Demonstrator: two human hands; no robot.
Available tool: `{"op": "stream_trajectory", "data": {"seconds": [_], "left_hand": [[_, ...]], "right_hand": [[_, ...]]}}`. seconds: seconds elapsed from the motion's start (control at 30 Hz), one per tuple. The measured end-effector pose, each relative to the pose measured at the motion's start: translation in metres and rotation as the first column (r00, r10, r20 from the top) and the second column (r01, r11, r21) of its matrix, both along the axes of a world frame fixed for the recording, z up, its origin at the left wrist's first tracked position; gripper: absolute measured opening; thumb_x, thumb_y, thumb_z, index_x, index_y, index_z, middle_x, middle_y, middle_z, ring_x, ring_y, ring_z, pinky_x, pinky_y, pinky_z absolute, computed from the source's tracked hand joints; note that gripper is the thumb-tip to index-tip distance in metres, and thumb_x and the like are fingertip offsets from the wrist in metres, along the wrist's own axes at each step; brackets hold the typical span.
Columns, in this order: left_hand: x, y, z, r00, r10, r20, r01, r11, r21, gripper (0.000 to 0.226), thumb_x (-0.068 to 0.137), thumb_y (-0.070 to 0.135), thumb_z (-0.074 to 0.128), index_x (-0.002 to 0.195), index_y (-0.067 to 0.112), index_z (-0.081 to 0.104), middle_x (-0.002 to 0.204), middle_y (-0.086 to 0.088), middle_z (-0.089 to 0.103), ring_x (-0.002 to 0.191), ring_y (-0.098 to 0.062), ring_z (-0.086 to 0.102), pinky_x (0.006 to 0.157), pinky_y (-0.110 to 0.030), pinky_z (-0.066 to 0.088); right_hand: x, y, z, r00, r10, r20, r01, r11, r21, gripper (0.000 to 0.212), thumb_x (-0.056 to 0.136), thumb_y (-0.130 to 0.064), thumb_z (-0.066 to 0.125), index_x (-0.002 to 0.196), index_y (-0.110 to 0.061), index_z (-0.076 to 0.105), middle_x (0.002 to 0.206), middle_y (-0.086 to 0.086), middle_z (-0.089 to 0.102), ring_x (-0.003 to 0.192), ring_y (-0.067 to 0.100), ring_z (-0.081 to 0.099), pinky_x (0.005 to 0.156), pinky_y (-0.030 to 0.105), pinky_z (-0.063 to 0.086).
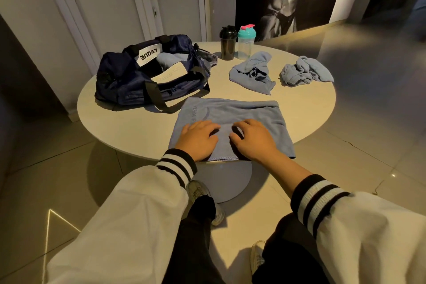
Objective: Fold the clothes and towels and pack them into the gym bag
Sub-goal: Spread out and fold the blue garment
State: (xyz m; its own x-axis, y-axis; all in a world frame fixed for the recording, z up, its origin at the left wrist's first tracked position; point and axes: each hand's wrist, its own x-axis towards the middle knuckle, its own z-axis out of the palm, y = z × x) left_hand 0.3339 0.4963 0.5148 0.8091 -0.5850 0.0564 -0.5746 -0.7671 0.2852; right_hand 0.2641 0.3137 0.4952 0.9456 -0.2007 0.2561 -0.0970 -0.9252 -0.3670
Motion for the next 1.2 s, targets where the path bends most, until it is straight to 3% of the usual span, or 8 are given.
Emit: {"op": "stream_trajectory", "data": {"seconds": [0.17,0.37,0.47,0.57,0.63,0.8,1.0,1.2], "left_hand": [[0.004,-0.044,0.001,0.995,-0.049,-0.088,0.052,0.998,0.036,0.048,0.103,0.043,0.04,0.15,0.034,0.038,0.162,0.001,0.029,0.148,-0.024,0.023,0.122,-0.047,0.019],[0.023,-0.08,0.024,0.998,0.061,-0.011,-0.057,0.97,0.237,0.027,0.098,0.04,0.047,0.118,0.026,0.058,0.13,-0.003,0.055,0.12,-0.031,0.05,0.103,-0.049,0.043],[0.035,-0.105,0.016,1.0,0.014,0.02,-0.014,1.0,0.025,0.018,0.098,0.032,0.049,0.11,0.026,0.061,0.12,-0.001,0.061,0.114,-0.026,0.056,0.099,-0.047,0.048],[0.054,-0.129,0.001,0.991,-0.101,-0.084,0.075,0.962,-0.264,0.038,0.099,0.021,0.053,0.137,0.027,0.053,0.139,0.0,0.056,0.128,-0.021,0.05,0.109,-0.044,0.044],[0.068,-0.143,-0.004,0.985,-0.144,-0.098,0.107,0.944,-0.312,0.044,0.102,0.022,0.05,0.145,0.026,0.046,0.145,0.0,0.053,0.133,-0.021,0.047,0.111,-0.045,0.042],[0.096,-0.158,-0.017,0.991,-0.121,-0.057,0.124,0.991,0.05,0.054,0.104,0.05,0.034,0.156,0.033,0.029,0.165,0.003,0.022,0.151,-0.021,0.019,0.123,-0.044,0.017],[0.103,-0.16,-0.02,1.0,0.006,0.0,-0.006,0.994,0.105,0.062,0.1,0.06,0.031,0.157,0.037,0.022,0.167,0.0,0.01,0.153,-0.023,0.01,0.124,-0.044,0.008],[0.078,-0.147,-0.012,0.929,-0.2,0.312,0.24,0.966,-0.094,0.036,0.099,0.044,0.049,0.131,0.031,0.061,0.147,0.005,0.045,0.132,-0.022,0.032,0.112,-0.042,0.027]], "right_hand": [[0.006,-0.029,0.0,0.999,-0.048,-0.023,0.048,0.999,0.005,0.03,0.099,-0.04,0.047,0.112,-0.019,0.063,0.117,0.007,0.061,0.107,0.026,0.052,0.087,0.04,0.048],[0.018,-0.078,-0.006,0.994,-0.105,-0.026,0.104,0.993,-0.058,0.034,0.096,-0.044,0.045,0.116,-0.023,0.061,0.125,0.006,0.059,0.12,0.028,0.047,0.097,0.044,0.041],[0.029,-0.096,-0.003,0.996,-0.025,-0.09,0.025,1.0,0.003,0.039,0.095,-0.043,0.049,0.124,-0.02,0.06,0.132,0.007,0.056,0.126,0.028,0.045,0.1,0.043,0.043],[0.04,-0.104,0.002,0.991,0.037,-0.126,-0.033,0.999,0.037,0.047,0.095,-0.04,0.053,0.137,-0.02,0.055,0.147,0.005,0.048,0.137,0.026,0.039,0.109,0.046,0.038],[0.044,-0.108,0.001,0.995,0.045,-0.092,-0.04,0.997,0.06,0.047,0.094,-0.041,0.053,0.136,-0.021,0.057,0.147,0.003,0.049,0.135,0.025,0.041,0.108,0.045,0.039],[0.039,-0.105,-0.01,1.0,0.006,0.028,-0.005,0.999,-0.05,0.049,0.095,-0.049,0.038,0.135,-0.025,0.055,0.146,0.001,0.048,0.139,0.022,0.034,0.107,0.044,0.035],[0.038,-0.107,-0.007,0.955,-0.016,-0.296,0.004,0.999,-0.042,0.067,0.099,-0.066,0.024,0.158,-0.037,0.013,0.168,0.001,-0.002,0.154,0.023,-0.009,0.123,0.052,0.0],[0.02,-0.119,0.005,0.983,-0.177,-0.057,0.184,0.972,0.145,0.042,0.1,-0.044,0.047,0.136,-0.022,0.055,0.14,0.012,0.041,0.133,0.033,0.033,0.104,0.042,0.039]]}}
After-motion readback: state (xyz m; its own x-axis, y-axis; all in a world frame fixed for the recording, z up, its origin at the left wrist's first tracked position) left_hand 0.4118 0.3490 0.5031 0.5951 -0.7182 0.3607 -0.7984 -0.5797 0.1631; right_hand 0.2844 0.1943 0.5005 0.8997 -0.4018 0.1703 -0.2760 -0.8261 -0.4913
